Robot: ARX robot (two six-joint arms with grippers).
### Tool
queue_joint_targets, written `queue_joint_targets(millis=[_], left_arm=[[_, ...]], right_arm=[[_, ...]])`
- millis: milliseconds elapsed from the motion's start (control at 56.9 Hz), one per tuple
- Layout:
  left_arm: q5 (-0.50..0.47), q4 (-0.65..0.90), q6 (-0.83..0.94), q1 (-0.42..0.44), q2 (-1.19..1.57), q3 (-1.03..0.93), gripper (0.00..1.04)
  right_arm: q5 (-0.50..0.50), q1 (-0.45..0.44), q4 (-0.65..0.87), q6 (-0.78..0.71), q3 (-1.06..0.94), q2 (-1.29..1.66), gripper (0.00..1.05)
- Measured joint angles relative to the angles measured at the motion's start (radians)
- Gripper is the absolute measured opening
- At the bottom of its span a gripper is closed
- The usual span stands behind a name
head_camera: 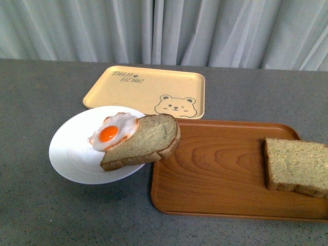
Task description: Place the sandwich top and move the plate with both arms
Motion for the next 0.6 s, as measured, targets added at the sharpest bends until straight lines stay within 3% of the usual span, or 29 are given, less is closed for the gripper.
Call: queue_joint_targets(millis=[597], left_arm=[[0.000,0.000,0.000,0.000,0.000,0.000,0.96]], right_arm=[[0.000,0.000,0.000,0.000,0.000,0.000,0.96]])
